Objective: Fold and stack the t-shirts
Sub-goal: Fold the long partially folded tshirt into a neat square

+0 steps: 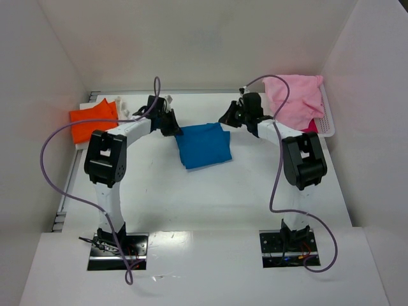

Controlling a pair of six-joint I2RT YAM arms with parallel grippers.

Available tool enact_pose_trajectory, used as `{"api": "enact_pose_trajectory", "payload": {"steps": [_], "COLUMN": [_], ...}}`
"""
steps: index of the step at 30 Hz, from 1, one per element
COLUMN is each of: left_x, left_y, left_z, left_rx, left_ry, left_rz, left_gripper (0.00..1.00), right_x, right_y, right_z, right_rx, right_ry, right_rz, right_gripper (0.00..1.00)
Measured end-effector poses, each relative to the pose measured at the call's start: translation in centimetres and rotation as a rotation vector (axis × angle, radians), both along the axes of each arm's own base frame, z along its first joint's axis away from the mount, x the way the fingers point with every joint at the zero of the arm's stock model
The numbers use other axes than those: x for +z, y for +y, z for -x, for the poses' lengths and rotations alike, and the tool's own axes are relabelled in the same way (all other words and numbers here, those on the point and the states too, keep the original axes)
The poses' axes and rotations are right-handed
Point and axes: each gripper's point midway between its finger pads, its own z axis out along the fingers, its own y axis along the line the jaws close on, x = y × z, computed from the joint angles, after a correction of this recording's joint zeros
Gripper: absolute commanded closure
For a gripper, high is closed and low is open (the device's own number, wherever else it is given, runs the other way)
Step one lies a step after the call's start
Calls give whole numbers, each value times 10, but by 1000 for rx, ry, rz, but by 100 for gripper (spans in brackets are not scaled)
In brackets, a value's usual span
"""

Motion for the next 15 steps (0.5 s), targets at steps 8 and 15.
{"api": "enact_pose_trajectory", "payload": {"steps": [8,15], "left_x": [-47,-45], "left_y": [7,20], "left_z": [-4,-16], "left_rx": [48,74], "left_ry": [88,73], "left_rz": [1,6], "left_gripper": [100,94], "right_x": [-66,-71], "right_y": [1,4], "right_z": [2,-15], "right_rx": [12,13], "right_ry": [127,113], "right_rz": [39,47], "right_gripper": [100,100]}}
